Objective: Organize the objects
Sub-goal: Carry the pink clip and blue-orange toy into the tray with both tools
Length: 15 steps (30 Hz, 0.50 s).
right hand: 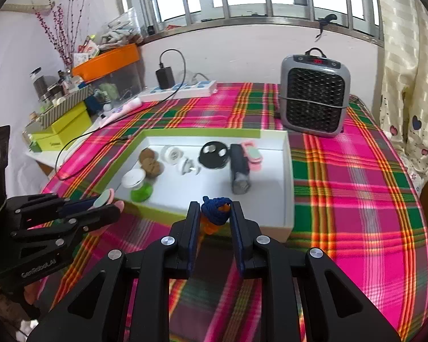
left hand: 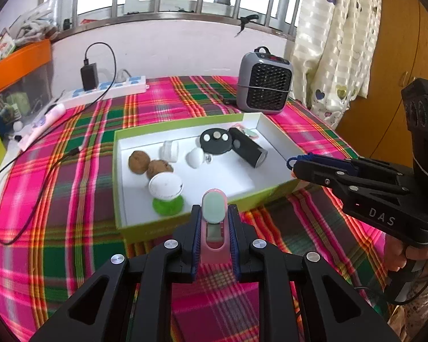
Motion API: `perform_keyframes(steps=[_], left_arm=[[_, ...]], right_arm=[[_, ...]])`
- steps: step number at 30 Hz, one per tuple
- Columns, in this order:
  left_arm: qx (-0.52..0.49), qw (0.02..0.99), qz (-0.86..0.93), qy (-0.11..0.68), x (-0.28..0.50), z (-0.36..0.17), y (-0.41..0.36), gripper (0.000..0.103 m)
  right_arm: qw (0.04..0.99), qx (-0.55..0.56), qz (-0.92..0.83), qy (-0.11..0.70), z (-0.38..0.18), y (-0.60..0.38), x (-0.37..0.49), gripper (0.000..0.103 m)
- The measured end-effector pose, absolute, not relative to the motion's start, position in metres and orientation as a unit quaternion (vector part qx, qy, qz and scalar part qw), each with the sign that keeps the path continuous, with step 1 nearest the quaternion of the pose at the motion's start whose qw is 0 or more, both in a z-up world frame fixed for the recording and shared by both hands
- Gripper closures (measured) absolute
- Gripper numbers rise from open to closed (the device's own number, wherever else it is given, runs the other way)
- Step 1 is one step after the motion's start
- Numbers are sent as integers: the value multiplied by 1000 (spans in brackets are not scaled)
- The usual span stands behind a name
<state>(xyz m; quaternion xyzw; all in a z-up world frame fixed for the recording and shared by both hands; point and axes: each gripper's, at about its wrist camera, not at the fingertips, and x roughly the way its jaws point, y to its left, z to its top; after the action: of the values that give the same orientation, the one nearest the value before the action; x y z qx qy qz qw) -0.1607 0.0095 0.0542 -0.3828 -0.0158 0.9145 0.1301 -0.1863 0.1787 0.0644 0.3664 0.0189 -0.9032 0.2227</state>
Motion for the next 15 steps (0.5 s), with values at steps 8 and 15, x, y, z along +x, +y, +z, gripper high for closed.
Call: perform_keyframes(steps=[8, 15], left_arm=[[-385, 135, 913, -19, -186, 53, 17, 87], [-394, 138, 909, -21, -204, 47, 23, 87]], right_arm=[[194, 363, -910, 42, 66, 182, -211, 81], [182, 370, -909, 55, 62, 181, -236, 81]])
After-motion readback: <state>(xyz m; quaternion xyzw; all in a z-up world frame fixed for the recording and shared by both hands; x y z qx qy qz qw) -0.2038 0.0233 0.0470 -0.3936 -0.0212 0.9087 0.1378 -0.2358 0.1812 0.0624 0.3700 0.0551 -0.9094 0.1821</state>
